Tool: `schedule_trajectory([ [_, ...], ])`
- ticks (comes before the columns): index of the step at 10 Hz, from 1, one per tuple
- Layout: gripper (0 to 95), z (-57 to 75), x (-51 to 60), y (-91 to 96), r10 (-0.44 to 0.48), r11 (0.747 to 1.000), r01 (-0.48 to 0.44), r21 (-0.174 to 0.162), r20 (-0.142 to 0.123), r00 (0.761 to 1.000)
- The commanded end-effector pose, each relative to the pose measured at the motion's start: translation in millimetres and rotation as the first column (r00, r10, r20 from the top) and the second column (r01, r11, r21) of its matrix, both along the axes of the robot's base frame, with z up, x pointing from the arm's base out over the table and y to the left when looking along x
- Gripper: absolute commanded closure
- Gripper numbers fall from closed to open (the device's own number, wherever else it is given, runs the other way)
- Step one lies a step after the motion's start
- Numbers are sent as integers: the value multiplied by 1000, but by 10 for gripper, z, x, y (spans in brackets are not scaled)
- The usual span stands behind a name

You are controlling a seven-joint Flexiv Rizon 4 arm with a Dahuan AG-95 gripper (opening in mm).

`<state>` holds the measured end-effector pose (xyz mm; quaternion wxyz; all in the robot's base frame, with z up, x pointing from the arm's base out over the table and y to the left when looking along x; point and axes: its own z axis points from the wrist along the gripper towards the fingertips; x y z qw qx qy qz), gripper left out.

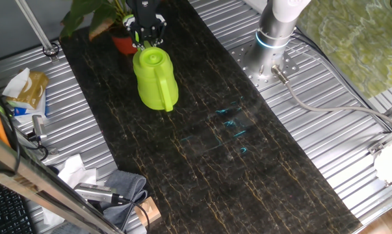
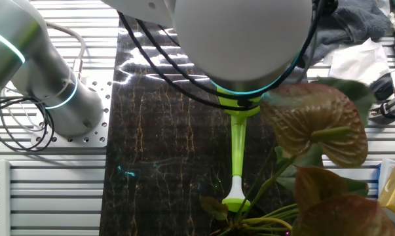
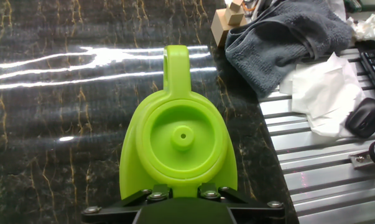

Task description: Water the plant

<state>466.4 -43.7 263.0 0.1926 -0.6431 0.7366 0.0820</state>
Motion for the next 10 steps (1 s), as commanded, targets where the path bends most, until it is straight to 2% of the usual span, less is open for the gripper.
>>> schedule_trajectory([
  [1, 950, 5, -1, 11, -1, 1000, 1, -13, -1, 1000],
  [8, 950, -25, 9, 61, -2, 998, 2, -56, -1, 1000],
  [10, 950, -62, 20, 125, -7, 998, 7, -70, 1, 1000],
])
